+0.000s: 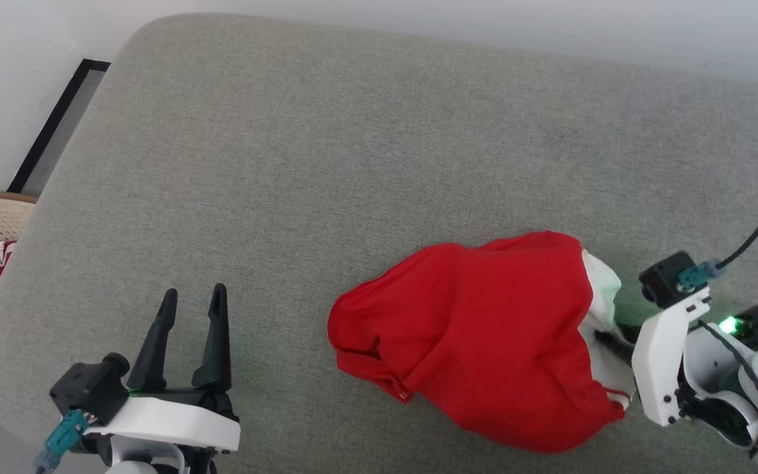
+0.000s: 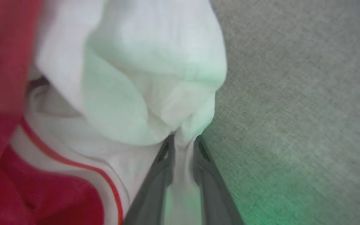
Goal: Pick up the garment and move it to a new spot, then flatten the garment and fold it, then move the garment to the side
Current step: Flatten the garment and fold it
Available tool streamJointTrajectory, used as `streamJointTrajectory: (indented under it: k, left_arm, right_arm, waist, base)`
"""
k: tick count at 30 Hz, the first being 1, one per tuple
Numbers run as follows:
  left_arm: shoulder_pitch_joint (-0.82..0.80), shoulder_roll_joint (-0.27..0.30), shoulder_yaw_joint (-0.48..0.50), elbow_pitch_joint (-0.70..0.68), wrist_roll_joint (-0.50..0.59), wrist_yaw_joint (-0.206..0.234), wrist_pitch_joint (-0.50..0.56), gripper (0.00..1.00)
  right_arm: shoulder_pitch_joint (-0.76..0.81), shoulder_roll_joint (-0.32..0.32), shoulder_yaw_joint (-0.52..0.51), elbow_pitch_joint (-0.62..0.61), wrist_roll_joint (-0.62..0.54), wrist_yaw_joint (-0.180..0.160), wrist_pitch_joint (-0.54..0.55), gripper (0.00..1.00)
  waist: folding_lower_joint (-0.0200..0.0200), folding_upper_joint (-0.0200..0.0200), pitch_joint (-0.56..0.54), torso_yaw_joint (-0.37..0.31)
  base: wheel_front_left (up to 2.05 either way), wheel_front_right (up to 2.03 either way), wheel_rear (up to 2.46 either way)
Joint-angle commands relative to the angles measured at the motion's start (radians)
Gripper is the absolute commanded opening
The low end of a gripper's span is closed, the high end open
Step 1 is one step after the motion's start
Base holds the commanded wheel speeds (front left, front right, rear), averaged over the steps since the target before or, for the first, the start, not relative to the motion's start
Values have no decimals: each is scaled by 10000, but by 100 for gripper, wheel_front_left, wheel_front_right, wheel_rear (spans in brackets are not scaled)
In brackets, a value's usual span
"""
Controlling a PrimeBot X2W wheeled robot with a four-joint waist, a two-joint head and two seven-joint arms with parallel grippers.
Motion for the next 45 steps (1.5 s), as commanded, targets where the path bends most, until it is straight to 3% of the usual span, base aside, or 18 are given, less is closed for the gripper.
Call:
streamJointTrajectory:
  k: [1, 8, 14, 18, 26, 27, 28, 29, 36, 45]
  left_arm:
    - [-90, -4, 55, -7, 16, -30, -55, 100]
    - [72, 49, 309, -76, 37, -30, -55, 100]
    - [123, 68, 287, -98, 72, -30, -55, 100]
    - [44, 63, 189, -61, 92, -30, -55, 100]
    - [-246, 187, -219, 123, 1, -30, -55, 100]
    - [-270, 247, -330, 158, -29, -30, -55, 100]
    - [-291, 298, -452, 211, -92, -30, -55, 100]
    - [-316, 390, -573, 263, -183, -30, -55, 100]
    - [-1001, 1339, -1795, 390, -1334, -30, 800, 100]
    - [-2821, 2696, -3098, -212, -2903, -30, 3509, 100]
  right_arm:
    - [216, 208, 327, 330, 161, 0, 3, 0]
    - [-723, -728, -389, -321, 445, -7, -496, 0]
    - [-932, -1410, -1987, 118, 206, -7, -644, 0]
    - [-823, -1332, -2813, 918, -2, -4, -547, 0]
    - [-613, -387, -3771, 3119, -259, -3, -477, 0]
    - [-648, -302, -3773, 3287, -270, -3, -481, 17]
    - [-685, -202, -3749, 3413, -331, -3, -498, 44]
    - [-738, -116, -3747, 3481, -371, -3, -537, 100]
    - [-692, -5, -3766, 2947, -414, -1, -865, 100]
    - [-135, 298, -4457, 1001, -953, -1, -1743, 100]
  waist:
    - [0, -1, -9, -54]
    - [0, -1, -149, -501]
    - [0, -1, -249, -781]
    - [0, -1, -269, -819]
    - [0, -1, -315, -718]
    - [0, -1, -335, -718]
    - [0, -1, -367, -723]
    - [0, -1, -408, -740]
    - [0, -1, -738, -1074]
    - [0, -1, -823, -1943]
  base:
    - [0, 0, 0]
    - [0, 0, 0]
    - [0, 0, 0]
    - [0, 0, 0]
    - [0, 0, 0]
    - [0, 0, 0]
    - [0, 0, 0]
    - [0, 0, 0]
    - [0, 0, 0]
    - [0, 0, 0]
